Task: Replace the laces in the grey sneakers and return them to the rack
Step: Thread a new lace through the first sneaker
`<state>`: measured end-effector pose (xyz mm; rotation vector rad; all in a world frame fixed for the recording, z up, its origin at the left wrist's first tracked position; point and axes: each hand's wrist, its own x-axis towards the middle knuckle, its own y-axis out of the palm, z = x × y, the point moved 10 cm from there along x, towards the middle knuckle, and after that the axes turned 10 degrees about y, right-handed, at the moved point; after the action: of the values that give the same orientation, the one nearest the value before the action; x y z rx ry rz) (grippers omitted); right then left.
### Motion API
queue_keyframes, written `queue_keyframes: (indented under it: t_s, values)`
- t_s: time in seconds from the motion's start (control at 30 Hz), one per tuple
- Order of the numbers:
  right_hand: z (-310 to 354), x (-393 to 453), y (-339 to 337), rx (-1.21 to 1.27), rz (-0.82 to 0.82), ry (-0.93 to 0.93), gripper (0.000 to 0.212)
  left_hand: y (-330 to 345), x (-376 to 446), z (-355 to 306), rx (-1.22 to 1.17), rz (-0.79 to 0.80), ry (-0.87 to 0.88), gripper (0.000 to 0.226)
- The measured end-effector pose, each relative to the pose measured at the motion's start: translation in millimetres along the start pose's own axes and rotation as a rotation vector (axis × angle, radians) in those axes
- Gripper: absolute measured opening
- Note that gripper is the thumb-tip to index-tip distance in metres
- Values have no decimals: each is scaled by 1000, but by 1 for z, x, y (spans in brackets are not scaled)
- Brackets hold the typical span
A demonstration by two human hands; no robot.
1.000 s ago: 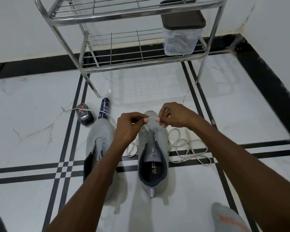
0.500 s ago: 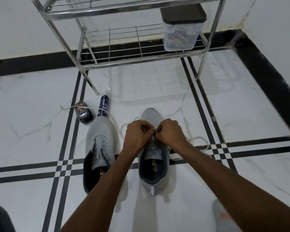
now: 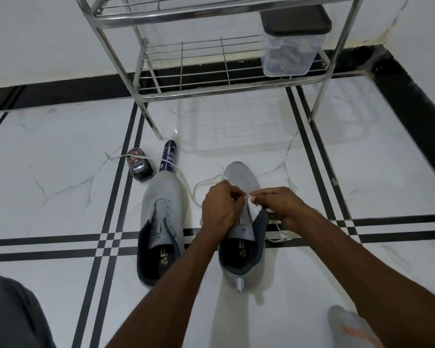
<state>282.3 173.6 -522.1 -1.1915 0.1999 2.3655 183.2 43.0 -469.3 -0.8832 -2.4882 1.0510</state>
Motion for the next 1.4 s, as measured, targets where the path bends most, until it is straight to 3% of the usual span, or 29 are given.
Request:
queue_keyframes:
  t_s: [0.4,0.73,1.4]
  values:
    - [-4,7,1,6,23,25,15,3,7,-7,190,60,71,17]
    - [-3,7,2,-41,76,25,16,3,0,-4,180,-3,93,17]
    - [0,4,2,-75,32,26,15,6,-5,0,195,-70,82,9]
